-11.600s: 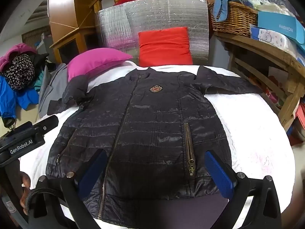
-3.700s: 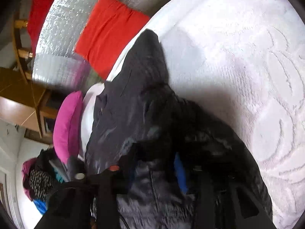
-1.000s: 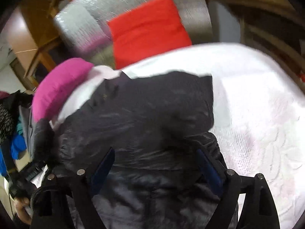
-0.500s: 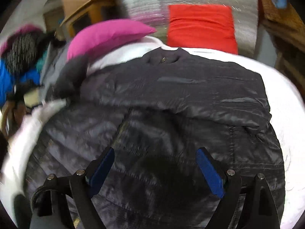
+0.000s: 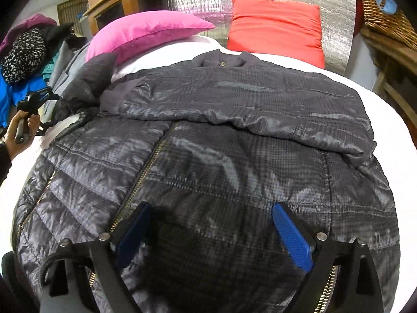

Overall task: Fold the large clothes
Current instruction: 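Grasp the other sleeve's ribbed cuff with the left tool and lift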

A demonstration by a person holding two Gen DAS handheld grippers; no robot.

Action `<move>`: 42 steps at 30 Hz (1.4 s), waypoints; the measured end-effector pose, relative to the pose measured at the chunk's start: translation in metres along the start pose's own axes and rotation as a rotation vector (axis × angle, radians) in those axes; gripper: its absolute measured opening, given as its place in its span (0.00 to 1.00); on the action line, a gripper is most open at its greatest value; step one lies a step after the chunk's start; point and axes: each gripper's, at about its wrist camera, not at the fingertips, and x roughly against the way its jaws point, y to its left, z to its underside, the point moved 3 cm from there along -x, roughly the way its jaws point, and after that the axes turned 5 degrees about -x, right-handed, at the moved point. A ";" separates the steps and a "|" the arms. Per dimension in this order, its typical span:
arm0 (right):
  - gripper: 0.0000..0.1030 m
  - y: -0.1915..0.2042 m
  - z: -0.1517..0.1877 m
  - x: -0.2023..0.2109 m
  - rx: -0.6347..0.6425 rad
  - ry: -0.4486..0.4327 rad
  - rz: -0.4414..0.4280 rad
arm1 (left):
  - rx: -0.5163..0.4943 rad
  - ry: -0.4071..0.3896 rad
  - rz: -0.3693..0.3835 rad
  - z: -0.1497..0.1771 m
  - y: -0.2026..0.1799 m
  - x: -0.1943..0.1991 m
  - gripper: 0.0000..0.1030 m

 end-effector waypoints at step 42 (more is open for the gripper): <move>0.93 -0.148 0.022 0.119 -0.481 -0.309 -0.113 | -1.168 -0.100 0.112 0.384 -0.391 0.047 0.07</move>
